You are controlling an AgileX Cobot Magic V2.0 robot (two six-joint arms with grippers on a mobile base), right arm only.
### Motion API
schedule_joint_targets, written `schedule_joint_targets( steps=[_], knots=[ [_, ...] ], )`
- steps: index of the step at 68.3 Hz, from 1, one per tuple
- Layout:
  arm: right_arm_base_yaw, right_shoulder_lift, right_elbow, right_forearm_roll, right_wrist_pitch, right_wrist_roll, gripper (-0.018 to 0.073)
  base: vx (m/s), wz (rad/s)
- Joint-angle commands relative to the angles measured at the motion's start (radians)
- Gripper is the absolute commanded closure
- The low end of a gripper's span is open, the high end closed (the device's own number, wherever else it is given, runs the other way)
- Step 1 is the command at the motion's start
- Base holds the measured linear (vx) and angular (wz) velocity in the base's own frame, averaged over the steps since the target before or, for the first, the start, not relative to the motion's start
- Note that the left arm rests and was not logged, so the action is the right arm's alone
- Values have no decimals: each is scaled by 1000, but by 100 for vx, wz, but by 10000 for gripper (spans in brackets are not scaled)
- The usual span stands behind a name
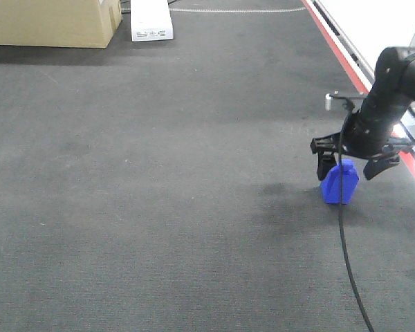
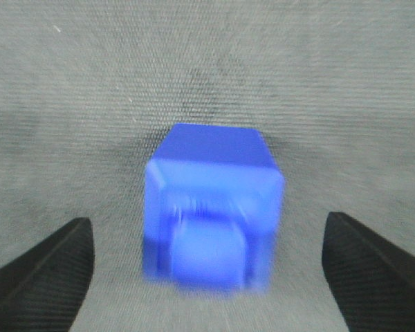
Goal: Pour parts from conveyor to right shelf
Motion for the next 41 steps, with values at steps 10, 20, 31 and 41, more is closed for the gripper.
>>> schedule_joint_targets(
  steps=[10,20,31,41],
  knots=[
    [-1,-4,-51,1,12,-3,8,0,0],
    [-1,15,-57,1,4,8,182,0,0],
    [-1,18,-57,3,-14,8,533,0,0],
    [-1,16,-58,2,-14,8,571,0,0]
  ],
)
